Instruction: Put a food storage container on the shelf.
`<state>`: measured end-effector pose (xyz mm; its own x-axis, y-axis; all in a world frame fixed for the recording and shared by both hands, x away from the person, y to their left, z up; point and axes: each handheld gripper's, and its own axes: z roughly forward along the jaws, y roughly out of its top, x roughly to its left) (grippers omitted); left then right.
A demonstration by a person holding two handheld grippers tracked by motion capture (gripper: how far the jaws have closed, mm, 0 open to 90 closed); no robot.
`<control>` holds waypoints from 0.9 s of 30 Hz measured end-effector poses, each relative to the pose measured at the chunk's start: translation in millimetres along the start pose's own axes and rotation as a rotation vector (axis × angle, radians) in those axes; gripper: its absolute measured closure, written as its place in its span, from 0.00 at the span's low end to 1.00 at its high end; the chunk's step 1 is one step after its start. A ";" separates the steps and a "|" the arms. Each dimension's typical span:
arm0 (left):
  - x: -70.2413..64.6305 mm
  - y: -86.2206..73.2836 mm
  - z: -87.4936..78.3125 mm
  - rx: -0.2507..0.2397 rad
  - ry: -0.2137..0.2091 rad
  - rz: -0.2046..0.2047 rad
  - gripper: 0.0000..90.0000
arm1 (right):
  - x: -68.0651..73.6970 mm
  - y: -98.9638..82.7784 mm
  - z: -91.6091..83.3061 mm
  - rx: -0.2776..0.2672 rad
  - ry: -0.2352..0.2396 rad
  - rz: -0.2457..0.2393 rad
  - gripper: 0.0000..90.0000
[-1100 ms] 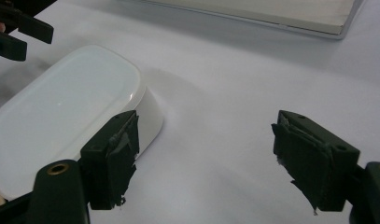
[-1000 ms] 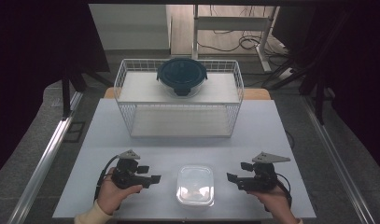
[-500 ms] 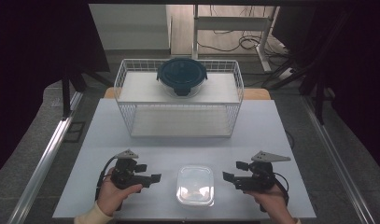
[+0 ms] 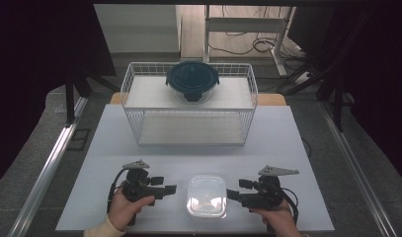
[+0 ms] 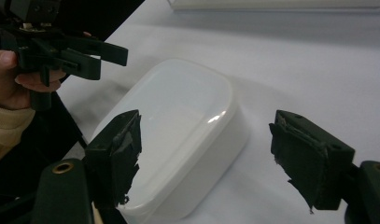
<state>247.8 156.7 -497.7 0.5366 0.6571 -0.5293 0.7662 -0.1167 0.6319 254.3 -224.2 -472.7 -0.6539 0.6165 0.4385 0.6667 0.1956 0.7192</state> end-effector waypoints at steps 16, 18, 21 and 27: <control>-7.8 -5.5 20.0 0.024 -0.119 -0.076 0.35 | 7.4 -9.5 17.4 0.018 0.034 0.058 0.37; -9.3 -4.9 22.1 0.036 -0.124 -0.069 0.37 | 5.5 -11.8 18.0 0.018 0.026 0.085 0.38; -9.7 -4.1 26.2 0.042 -0.137 -0.079 0.39 | 2.2 -15.0 16.8 0.010 0.017 0.123 0.39; -8.1 -4.1 32.8 0.055 -0.188 -0.121 0.44 | 1.4 -19.0 17.1 0.021 0.029 0.155 0.45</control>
<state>251.9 127.5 -514.6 0.4920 0.5194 -0.6987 0.8445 -0.0896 0.5280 246.9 -214.0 -495.0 -0.5526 0.6184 0.5588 0.7674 0.1161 0.6305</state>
